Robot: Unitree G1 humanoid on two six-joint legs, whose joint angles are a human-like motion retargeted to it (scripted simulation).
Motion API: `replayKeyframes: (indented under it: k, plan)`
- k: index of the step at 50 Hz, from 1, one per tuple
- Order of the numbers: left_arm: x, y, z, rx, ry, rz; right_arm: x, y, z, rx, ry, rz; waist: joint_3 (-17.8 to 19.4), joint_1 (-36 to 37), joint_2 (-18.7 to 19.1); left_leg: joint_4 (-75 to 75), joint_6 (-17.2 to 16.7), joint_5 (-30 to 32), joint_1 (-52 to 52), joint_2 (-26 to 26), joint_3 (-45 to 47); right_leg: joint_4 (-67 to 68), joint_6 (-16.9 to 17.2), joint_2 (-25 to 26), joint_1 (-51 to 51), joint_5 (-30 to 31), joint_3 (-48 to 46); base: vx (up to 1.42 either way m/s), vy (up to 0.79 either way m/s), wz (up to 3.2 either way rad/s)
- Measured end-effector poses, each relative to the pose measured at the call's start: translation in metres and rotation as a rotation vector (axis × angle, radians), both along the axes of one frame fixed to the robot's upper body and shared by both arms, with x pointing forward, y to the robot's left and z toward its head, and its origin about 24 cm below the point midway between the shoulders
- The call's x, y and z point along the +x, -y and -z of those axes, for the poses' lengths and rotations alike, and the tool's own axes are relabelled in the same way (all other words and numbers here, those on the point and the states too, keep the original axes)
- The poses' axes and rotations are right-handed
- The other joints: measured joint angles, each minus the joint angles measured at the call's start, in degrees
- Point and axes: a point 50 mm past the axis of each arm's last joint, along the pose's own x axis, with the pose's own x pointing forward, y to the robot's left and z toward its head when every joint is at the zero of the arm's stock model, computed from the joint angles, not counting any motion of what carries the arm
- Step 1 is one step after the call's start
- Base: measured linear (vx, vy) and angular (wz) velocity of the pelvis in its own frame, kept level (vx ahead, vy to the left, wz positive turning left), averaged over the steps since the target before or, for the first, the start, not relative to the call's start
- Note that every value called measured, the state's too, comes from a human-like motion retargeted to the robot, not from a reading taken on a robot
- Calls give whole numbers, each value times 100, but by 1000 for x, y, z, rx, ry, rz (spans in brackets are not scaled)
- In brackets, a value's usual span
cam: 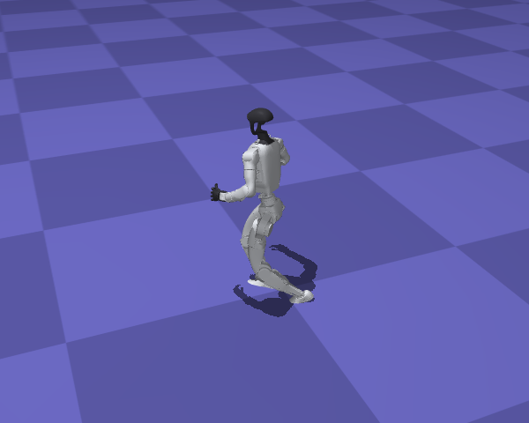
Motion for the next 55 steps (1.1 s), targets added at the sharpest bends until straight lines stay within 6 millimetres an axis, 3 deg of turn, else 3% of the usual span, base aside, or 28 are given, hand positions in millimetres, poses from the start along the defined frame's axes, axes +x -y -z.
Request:
replayKeyframes:
  k: [2,5,8,13,19,21,25,28,33,35,38,40,45,47,50,55]
  plan:
    - [-12,-1,17,18,-85,8,32,-27,-15,-42,36,-146,-188,-138,-222,-817,234,-74,-66,-533,111,113,105,-135,-399,-200,405,-11,3,169]
    - [-32,1,42,37,-221,30,57,-66,-19,-65,33,-319,-323,-161,-433,-1366,493,-189,-224,-845,179,118,179,-103,-686,-325,820,-11,3,167]
    - [-48,3,61,53,-327,56,62,-97,2,-33,-61,-430,-454,-75,-536,-1474,614,-301,-469,-883,102,-89,184,2,-761,-287,1087,-8,1,173]
    - [-51,8,72,104,-378,131,34,-123,65,70,-357,-484,-707,74,-504,-1363,586,-525,-838,-806,-152,-383,131,38,-799,-158,1238,-5,-1,230]
    - [-21,16,51,205,-253,299,-24,-132,128,252,-695,-384,-950,190,-332,-1391,515,-732,-877,-614,-235,-779,151,-288,-535,-67,958,-9,-2,316]
    - [-12,19,41,230,-194,335,-41,-131,139,294,-759,-334,-953,231,-343,-1154,509,-890,-933,-541,-182,-559,160,-468,-523,-118,892,-19,-1,307]
    - [5,15,24,290,-99,357,-54,-128,148,381,-772,-217,-836,311,-466,-1288,566,-1003,-763,-626,-299,-461,159,-924,-162,-209,638,-14,7,284]
    - [8,-2,21,329,-69,272,-43,-123,141,416,-677,-148,-622,314,-675,-1663,633,-983,-422,-939,-578,-327,214,-1250,190,-345,589,-6,12,234]
    - [-25,-43,52,320,-235,10,-24,-112,124,423,-524,-117,-235,226,-1216,-2174,607,-454,191,-1508,-770,190,722,-1179,334,-54,1299,-1,12,186]
    - [-49,-65,71,314,-347,-130,-13,-112,115,427,-472,-142,-212,125,-1389,-3395,616,67,854,-1885,-882,241,877,-1067,347,43,1481,11,13,119]
    - [-93,-78,101,307,-561,-252,-14,-112,114,443,-456,-144,-92,105,-1723,-3398,570,288,1036,-2125,-847,622,959,-942,214,203,1722,6,8,82]
    - [-123,-90,123,314,-721,-345,-14,-118,116,476,-477,-173,-233,49,-1629,-5244,583,1036,1913,-2245,-1053,415,982,-534,159,340,1685,21,11,37]
    - [-190,-80,154,304,-1065,-382,-30,-140,132,541,-574,-219,-236,-44,-1995,-5352,630,1176,2284,-2525,-1042,548,1017,-177,143,387,2194,13,5,37]
    - [-195,-78,162,293,-1156,-386,-31,-156,137,577,-627,-265,-227,-118,-1701,-5254,627,928,2443,-2155,-1048,99,910,122,478,440,1953,27,5,16]
    - [-201,-65,168,272,-1222,-357,-46,-169,147,605,-696,-291,-277,-170,-1855,-5320,625,1163,2698,-2324,-868,303,820,134,587,372,2161,17,-5,2]
    - [-178,-57,170,252,-1190,-337,-69,-185,159,628,-784,-321,-405,-290,-1936,-5312,593,1641,3091,-2407,-590,364,654,92,1015,133,2261,25,-8,-11]
